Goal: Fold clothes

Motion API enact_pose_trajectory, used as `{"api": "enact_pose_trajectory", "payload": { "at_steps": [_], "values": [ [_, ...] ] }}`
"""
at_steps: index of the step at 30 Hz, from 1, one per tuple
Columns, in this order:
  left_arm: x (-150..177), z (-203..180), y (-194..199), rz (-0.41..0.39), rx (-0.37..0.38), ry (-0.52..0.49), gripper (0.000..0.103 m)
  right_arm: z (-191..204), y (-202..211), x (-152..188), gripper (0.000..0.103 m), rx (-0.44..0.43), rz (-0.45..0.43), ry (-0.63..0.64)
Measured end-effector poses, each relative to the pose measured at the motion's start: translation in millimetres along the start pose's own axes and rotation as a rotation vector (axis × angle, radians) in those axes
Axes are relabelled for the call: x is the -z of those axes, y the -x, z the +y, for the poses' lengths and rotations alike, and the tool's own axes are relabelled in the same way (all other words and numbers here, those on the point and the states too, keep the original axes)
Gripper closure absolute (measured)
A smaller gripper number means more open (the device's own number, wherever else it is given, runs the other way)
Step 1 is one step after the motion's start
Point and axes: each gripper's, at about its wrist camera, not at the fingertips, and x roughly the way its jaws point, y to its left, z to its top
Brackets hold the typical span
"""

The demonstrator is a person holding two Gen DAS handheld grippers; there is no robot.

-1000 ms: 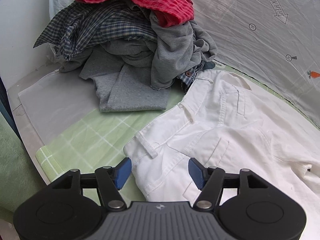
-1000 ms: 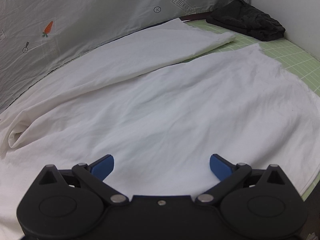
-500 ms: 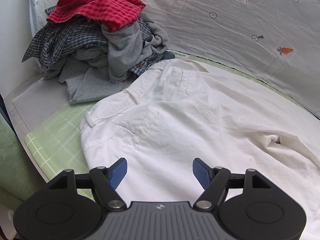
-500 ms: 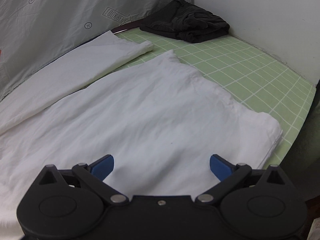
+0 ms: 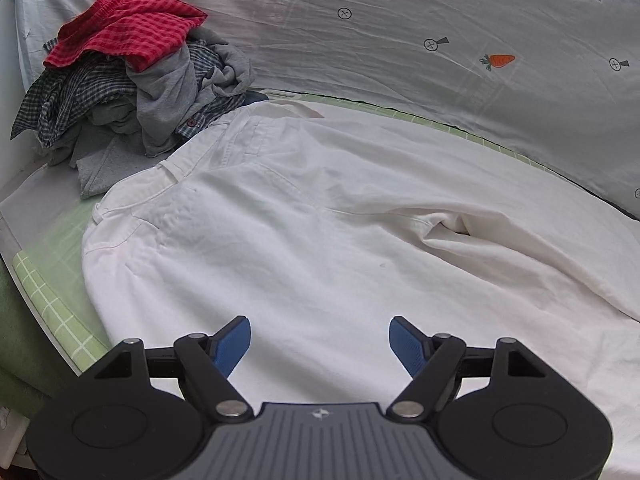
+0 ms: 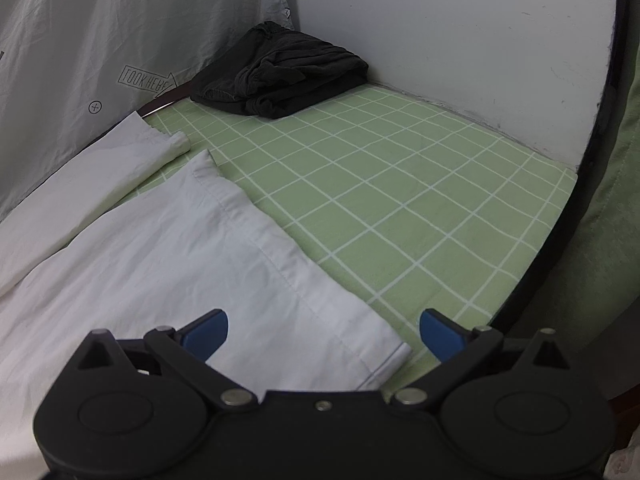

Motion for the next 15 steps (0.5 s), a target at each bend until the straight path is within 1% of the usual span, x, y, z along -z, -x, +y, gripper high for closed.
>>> {"api": "enact_pose_trajectory", "payload": {
  "at_steps": [4, 9, 15],
  "values": [
    [12, -15, 5, 0.008, 0.002, 0.001, 0.026, -15, -6, 1, 0.000, -0.040, 0.039, -0.040],
    [25, -24, 5, 0.032, 0.006, 0.009, 0.026, -20, -3, 4, 0.000, -0.095, 0.052, -0.043],
    [31, -28, 2, 0.051, 0.020, 0.000, 0.026, -32, 9, 10, 0.000, -0.192, 0.065, -0.198]
  ]
}}
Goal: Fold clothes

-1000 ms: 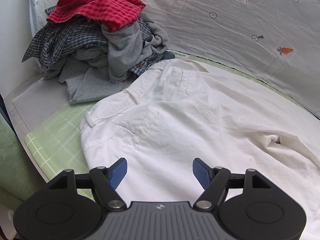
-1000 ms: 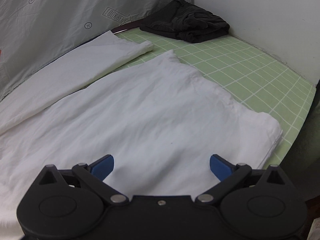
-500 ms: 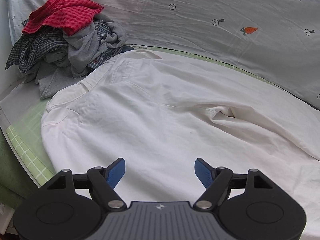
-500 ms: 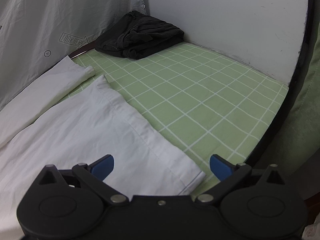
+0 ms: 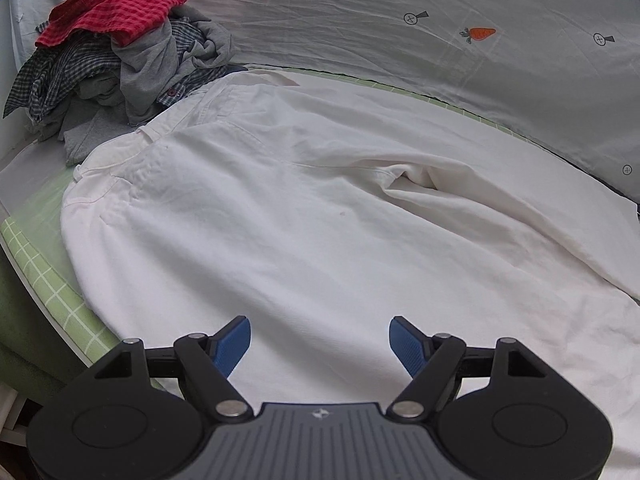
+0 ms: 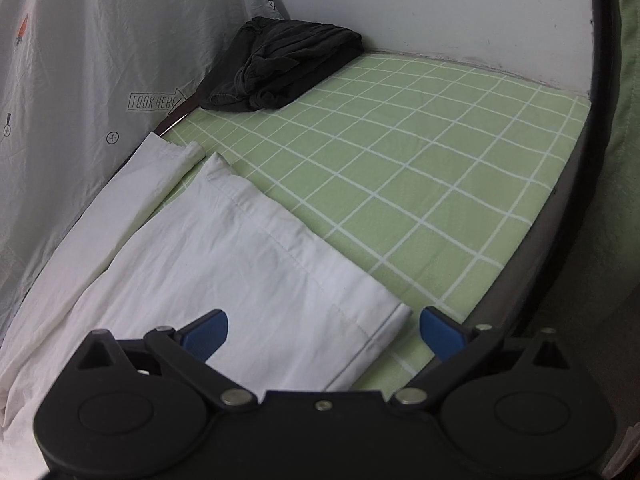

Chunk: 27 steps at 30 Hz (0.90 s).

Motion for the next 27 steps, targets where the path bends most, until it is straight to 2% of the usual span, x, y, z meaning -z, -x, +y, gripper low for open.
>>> {"api": "enact_pose_trajectory", "payload": {
  "at_steps": [7, 12, 19, 27],
  "values": [
    [-16, 8, -9, 0.000, 0.042, -0.013, 0.026, 15, 4, 16, 0.000, -0.064, 0.008, -0.059],
    [-31, 32, -15, -0.001, 0.045, -0.007, 0.026, 38, 4, 31, 0.000, -0.086, 0.015, -0.092],
    [-56, 89, -29, -0.002, 0.029, 0.073, 0.026, 71, 7, 57, 0.000, -0.082, 0.009, -0.122],
    [-70, 158, -50, 0.036, 0.039, 0.151, 0.026, 92, 19, 95, 0.000, -0.158, -0.031, -0.275]
  ]
}}
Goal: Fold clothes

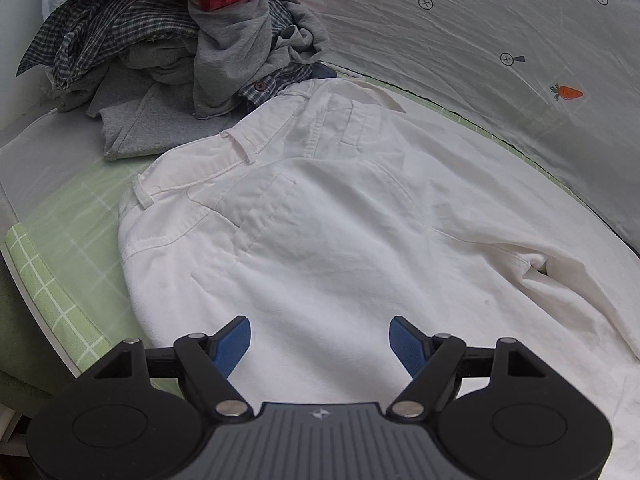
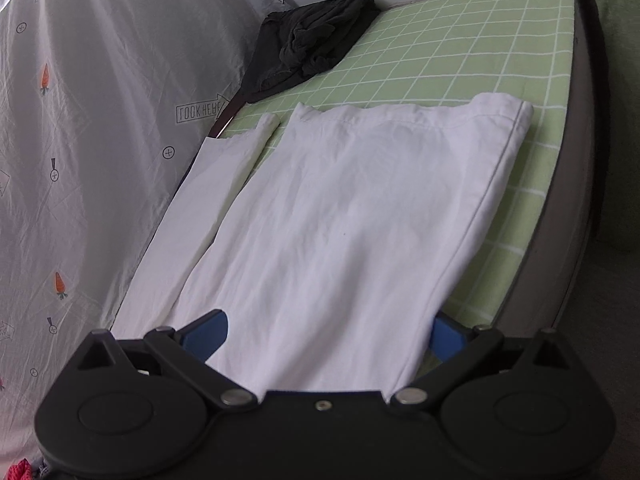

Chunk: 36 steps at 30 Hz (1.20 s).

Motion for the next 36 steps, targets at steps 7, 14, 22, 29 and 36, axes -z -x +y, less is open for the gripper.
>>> {"api": "enact_pose_trajectory", "payload": {
  "at_steps": [7, 14, 22, 29, 36],
  "values": [
    [-6, 57, -7, 0.034, 0.053, 0.082, 0.026, 24, 1, 42, 0.000, -0.024, -0.021, -0.021],
    [-11, 70, 12, 0.003, 0.080, -0.015, 0.026, 48, 0, 67, 0.000, 0.001, -0.002, 0.028],
    [-21, 102, -14, 0.008, 0.014, 0.117, 0.026, 52, 3, 75, 0.000, 0.024, -0.021, 0.014],
    [-26, 99, -27, 0.015, 0.033, 0.129, 0.026, 49, 3, 73, 0.000, 0.019, -0.040, -0.034],
    [-31, 95, -31, 0.007, 0.016, 0.132, 0.029, 41, 1, 61, 0.000, 0.002, -0.070, -0.119]
  ]
}}
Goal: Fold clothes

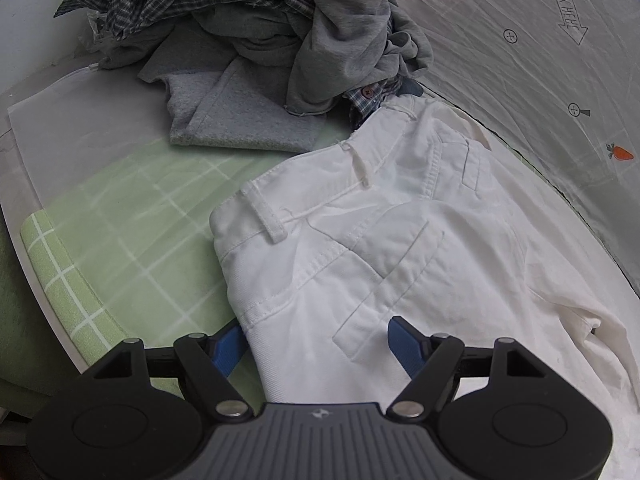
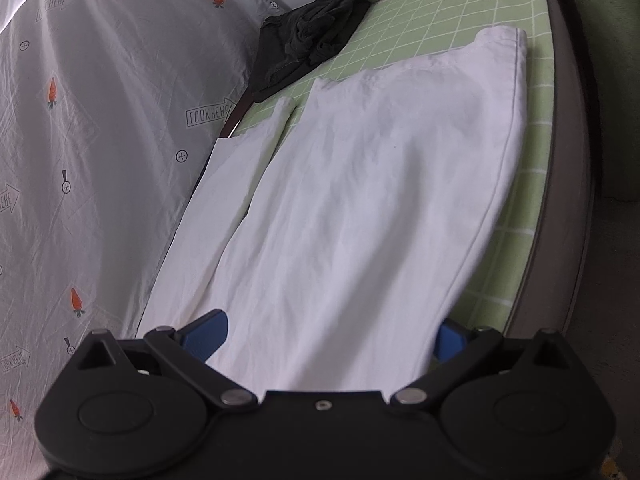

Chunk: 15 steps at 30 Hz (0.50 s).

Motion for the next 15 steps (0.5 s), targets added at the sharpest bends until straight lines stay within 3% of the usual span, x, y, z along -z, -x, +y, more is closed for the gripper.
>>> {"api": "enact_pose_trajectory", "payload": {
  "at_steps": [7, 9, 11, 15],
  "values": [
    [0, 3, 2, -0.028, -0.056, 0.060, 0.050, -15, -10, -30, 0.000, -0.013, -0.080, -0.140],
    [1, 8, 3, -0.042, -0.065, 0.111, 0.059, -16, -14, -42, 0.003, 0.015, -0.104, -0.142],
    [1, 15, 4, -0.053, -0.061, 0.188, 0.074, -13, -18, -55, 0.011, 0.083, -0.124, -0.112],
    [4, 24, 5, -0.079, -0.050, 0.331, 0.077, -21, -29, -83, 0.016, 0.097, -0.129, -0.126]
  ]
}}
